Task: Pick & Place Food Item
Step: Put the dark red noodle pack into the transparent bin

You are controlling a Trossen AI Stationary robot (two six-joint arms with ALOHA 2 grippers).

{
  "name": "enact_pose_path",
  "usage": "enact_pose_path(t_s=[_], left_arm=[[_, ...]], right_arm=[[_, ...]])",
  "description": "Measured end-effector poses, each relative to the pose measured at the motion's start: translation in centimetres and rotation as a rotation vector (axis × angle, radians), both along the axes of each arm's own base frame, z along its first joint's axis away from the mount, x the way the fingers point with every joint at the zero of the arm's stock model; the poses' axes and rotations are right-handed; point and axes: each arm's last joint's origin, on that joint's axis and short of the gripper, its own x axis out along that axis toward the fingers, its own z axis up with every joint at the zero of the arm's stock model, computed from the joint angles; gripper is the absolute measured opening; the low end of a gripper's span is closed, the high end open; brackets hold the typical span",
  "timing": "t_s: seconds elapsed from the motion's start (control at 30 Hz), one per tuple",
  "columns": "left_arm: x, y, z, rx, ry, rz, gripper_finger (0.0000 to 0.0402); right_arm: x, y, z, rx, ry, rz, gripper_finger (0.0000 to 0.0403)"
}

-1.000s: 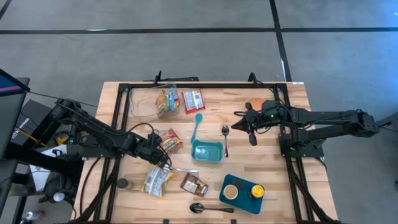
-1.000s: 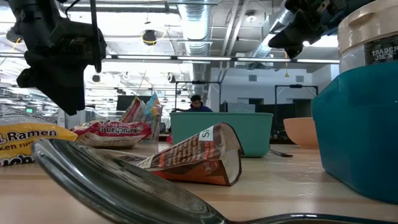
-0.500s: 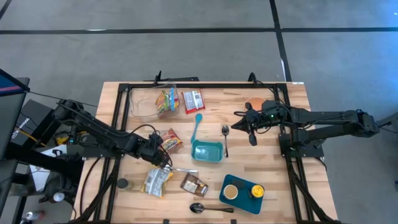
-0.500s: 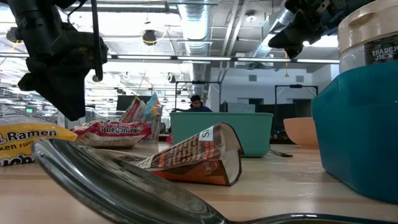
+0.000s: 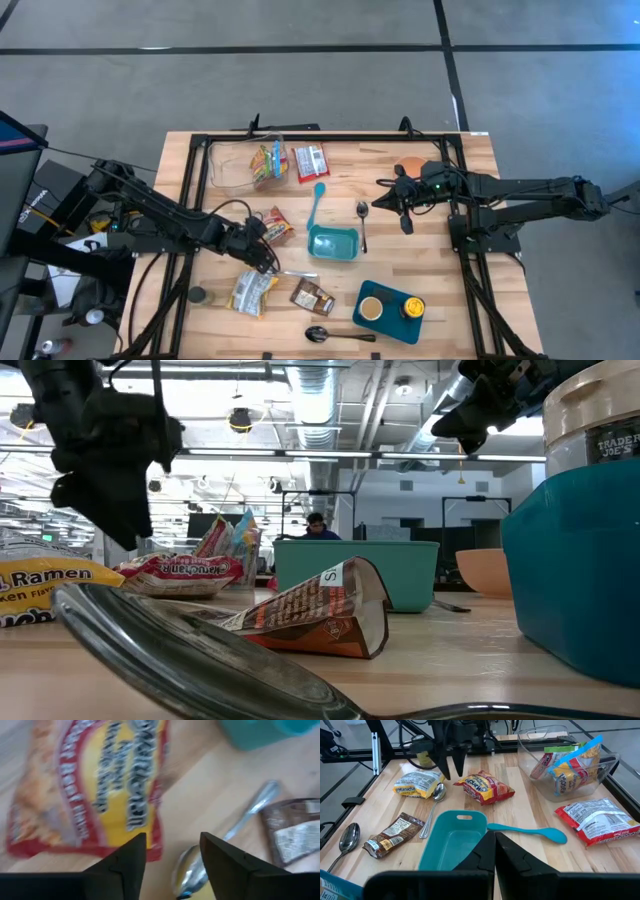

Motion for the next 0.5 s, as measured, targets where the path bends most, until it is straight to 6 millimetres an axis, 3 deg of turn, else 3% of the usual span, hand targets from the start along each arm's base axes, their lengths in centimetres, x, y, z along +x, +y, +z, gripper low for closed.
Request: enact_pose_path(t_s=[0.2,0.5], left_arm=[[1.3,-0.5,0.8,-0.049,-0.150,-0.022,0.0186],[2.4,-1.3,2.2,-0.049,-0.296,-0.110,0.0089]], right_arm=[[0.0,0.0,0.0,0.000,0.000,-0.002,0.0000],[0.0,-0.1,0.0,0.002,0.000,-0.004,0.0000]])
